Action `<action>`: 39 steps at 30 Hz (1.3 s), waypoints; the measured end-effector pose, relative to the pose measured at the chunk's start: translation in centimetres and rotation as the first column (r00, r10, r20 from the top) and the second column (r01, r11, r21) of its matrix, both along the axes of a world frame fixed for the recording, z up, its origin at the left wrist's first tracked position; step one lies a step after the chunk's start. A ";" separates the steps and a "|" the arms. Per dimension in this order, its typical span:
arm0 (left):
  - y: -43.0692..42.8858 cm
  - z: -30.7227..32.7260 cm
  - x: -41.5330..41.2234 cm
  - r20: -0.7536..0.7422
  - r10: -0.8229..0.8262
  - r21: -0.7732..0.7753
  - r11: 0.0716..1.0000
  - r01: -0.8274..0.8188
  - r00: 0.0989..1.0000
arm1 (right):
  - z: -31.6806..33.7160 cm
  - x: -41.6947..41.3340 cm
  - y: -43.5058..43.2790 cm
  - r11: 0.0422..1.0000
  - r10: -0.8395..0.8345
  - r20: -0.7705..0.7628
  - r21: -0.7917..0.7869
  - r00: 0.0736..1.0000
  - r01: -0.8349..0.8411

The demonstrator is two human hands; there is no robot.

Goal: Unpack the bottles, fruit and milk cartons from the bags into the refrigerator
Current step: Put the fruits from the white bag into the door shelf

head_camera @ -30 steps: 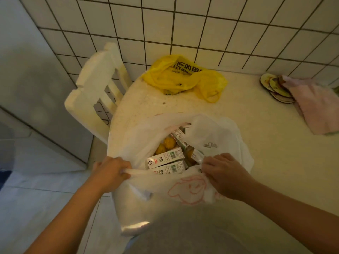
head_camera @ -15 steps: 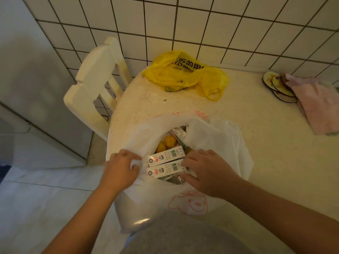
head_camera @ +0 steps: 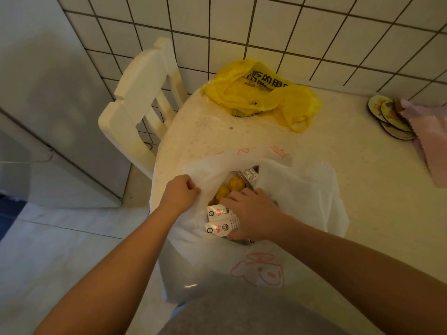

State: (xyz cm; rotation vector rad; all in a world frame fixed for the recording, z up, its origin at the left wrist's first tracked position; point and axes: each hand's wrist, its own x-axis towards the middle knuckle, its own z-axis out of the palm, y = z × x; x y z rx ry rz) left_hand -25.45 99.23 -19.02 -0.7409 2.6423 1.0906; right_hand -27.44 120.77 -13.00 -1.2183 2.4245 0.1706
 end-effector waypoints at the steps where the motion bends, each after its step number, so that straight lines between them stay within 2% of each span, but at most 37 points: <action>1: -0.4 -0.3 0.0 -0.013 0.043 -0.012 0.999 -0.043 0.999 | 0.0 0.1 0.1 1.000 0.008 -0.002 0.000 1.000 -0.008; 3: -1.3 -1.1 0.0 -0.061 0.131 -0.059 0.989 -0.135 0.989 | 0.0 0.2 0.2 1.000 0.018 0.007 -0.008 1.000 -0.018; 5: -2.0 -1.9 0.1 -0.082 0.150 -0.114 0.981 -0.159 0.985 | 0.0 -0.1 0.1 1.000 0.008 0.042 0.003 0.999 -0.008; 9: -1.4 -3.1 1.0 0.011 0.049 -0.201 0.979 -0.046 0.999 | 0.4 -1.6 -0.6 0.994 -0.109 0.192 0.042 0.975 0.103; 11: -0.5 -2.8 1.5 -0.086 0.032 -0.274 0.960 -0.054 0.996 | 0.7 -2.2 -1.0 0.993 -0.121 0.145 0.017 0.982 0.120; 13: 0.2 -1.7 2.0 -0.286 0.016 -0.276 0.956 -0.098 0.958 | 0.5 -2.7 -1.5 0.992 -0.119 0.065 -0.025 0.991 0.121; 14: 0.5 -1.0 2.2 -0.375 -0.032 -0.239 0.969 -0.063 0.926 | 0.2 -2.9 -1.8 0.992 -0.116 0.041 -0.044 0.992 0.118; 16: 1.0 -0.4 2.5 -0.413 -0.225 -0.164 0.972 0.171 0.882 | -0.1 -3.3 -2.7 0.989 -0.121 0.048 -0.077 0.991 0.125; 18: 1.0 -0.9 2.5 -0.317 -0.439 -0.161 0.898 0.409 0.841 | -0.4 -3.7 -3.9 0.986 -0.135 0.085 -0.084 0.987 0.142; 20: 0.5 -1.9 2.6 -0.202 -0.509 -0.183 0.859 0.478 0.837 | -0.8 -4.2 -4.9 0.990 -0.134 0.096 -0.024 0.986 0.137; 23: -0.5 -3.2 3.0 -0.094 -0.463 -0.127 0.884 0.450 0.881 | -1.2 -5.1 -5.8 0.981 -0.195 0.145 0.027 0.970 0.193; 28: -1.0 -4.4 3.2 0.000 -0.429 -0.088 0.900 0.427 0.903 | -3.2 -6.3 -7.3 0.983 -0.172 0.162 0.100 0.972 0.157; 31: -1.1 -4.3 3.4 -0.030 -0.400 -0.069 0.915 0.397 0.916 | -3.5 -6.5 -8.2 0.979 -0.121 0.140 0.183 0.983 0.094; 34: -1.3 -4.2 3.9 -0.093 -0.341 0.018 0.939 0.344 0.935 | -3.9 -6.5 -8.7 0.973 -0.139 0.118 0.199 0.983 0.114; 39: -1.3 -3.9 5.8 -0.147 -0.072 0.223 0.969 0.104 0.986 | -3.4 -5.8 -8.5 0.981 -0.109 0.033 0.164 0.993 0.102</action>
